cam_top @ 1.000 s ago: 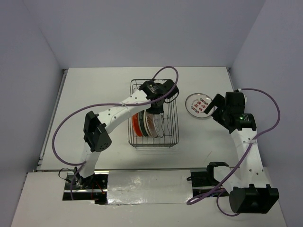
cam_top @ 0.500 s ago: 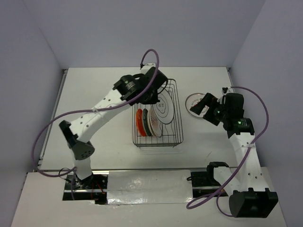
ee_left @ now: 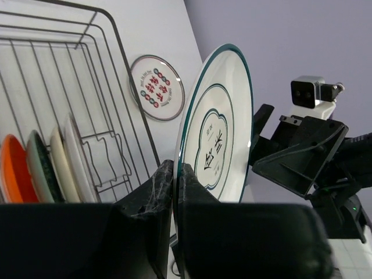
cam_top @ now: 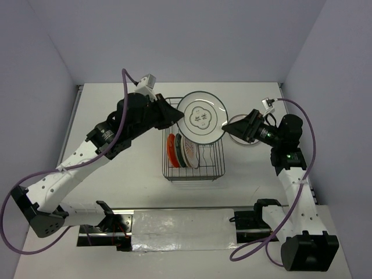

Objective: Unload the plates from the dish rack

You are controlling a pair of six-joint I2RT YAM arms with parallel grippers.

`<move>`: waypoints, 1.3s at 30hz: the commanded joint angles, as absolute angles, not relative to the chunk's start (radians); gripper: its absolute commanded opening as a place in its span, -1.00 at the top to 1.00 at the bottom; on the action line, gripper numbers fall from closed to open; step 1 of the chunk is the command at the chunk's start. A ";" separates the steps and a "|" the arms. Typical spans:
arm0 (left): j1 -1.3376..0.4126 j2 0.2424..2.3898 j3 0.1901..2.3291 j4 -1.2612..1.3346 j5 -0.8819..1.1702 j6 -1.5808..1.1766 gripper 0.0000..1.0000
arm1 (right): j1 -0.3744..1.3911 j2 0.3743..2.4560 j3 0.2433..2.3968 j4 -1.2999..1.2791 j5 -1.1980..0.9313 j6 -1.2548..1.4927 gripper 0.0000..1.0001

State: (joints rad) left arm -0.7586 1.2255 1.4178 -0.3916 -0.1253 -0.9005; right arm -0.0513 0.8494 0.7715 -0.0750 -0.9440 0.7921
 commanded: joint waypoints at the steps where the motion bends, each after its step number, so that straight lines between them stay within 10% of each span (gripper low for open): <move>1: -0.746 1.213 1.410 -0.187 -0.015 -0.951 1.00 | -0.051 0.841 0.733 0.200 -1.049 0.952 -0.92; 8: -0.727 1.207 1.355 -0.138 0.041 -0.973 1.00 | -0.052 0.833 0.729 0.205 -0.980 0.992 -0.60; 13: -0.719 1.227 1.331 -0.086 0.103 -0.991 0.99 | -0.052 0.854 0.721 0.272 -1.006 1.035 0.21; 15: -0.719 1.258 1.344 -0.103 0.123 -0.985 0.62 | -0.052 0.847 0.744 0.203 -0.980 1.020 1.00; 17: -0.719 1.285 1.388 -0.188 0.103 -0.973 0.10 | -0.060 0.842 0.765 0.122 -0.901 0.958 1.00; 18: -0.719 1.319 1.419 -0.245 0.075 -0.947 -0.53 | -0.066 0.839 0.779 0.000 -0.852 0.939 1.00; 20: -0.721 1.359 1.529 -0.462 -0.033 -0.919 -0.95 | -0.115 0.821 0.793 -0.128 -0.665 0.920 1.00; 39: -0.732 1.528 1.917 -0.983 -0.226 -0.606 -0.99 | -0.359 1.399 0.874 -0.132 -0.342 0.747 0.88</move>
